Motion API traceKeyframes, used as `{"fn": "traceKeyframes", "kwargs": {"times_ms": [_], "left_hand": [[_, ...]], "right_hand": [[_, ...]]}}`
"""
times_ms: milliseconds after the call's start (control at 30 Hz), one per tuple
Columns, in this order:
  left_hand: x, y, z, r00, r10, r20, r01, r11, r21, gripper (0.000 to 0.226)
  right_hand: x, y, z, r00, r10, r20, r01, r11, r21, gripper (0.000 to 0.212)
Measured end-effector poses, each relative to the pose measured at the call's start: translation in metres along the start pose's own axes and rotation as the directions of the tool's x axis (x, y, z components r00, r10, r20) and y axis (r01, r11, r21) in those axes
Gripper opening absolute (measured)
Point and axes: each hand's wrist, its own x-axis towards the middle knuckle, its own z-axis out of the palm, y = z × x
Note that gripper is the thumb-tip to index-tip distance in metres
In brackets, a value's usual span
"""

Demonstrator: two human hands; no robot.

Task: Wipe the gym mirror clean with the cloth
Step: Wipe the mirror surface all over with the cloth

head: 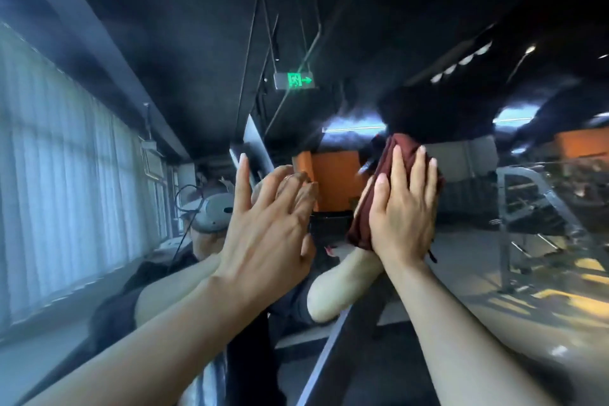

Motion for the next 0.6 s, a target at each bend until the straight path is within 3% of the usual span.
{"fn": "traceKeyframes", "kwargs": {"times_ms": [167,333,467,600], "left_hand": [[-0.027,0.017,0.006,0.997,0.030,0.078,-0.029,1.000,-0.009,0.069],[-0.060,0.005,-0.004,0.991,0.019,0.134,-0.016,1.000,-0.025,0.076],[-0.081,-0.033,-0.023,0.990,-0.057,0.132,0.059,0.998,-0.009,0.073],[-0.106,-0.065,-0.037,0.986,-0.149,0.080,0.150,0.989,-0.011,0.073]], "right_hand": [[-0.067,0.055,-0.018,0.984,0.179,0.004,-0.179,0.984,-0.013,0.059],[-0.117,0.026,-0.017,0.954,0.301,-0.013,-0.301,0.954,0.000,0.059],[-0.107,-0.034,-0.006,0.985,0.174,-0.016,-0.175,0.985,-0.009,0.054],[-0.099,-0.117,0.003,0.990,-0.131,0.043,0.130,0.991,0.021,0.051]]}}
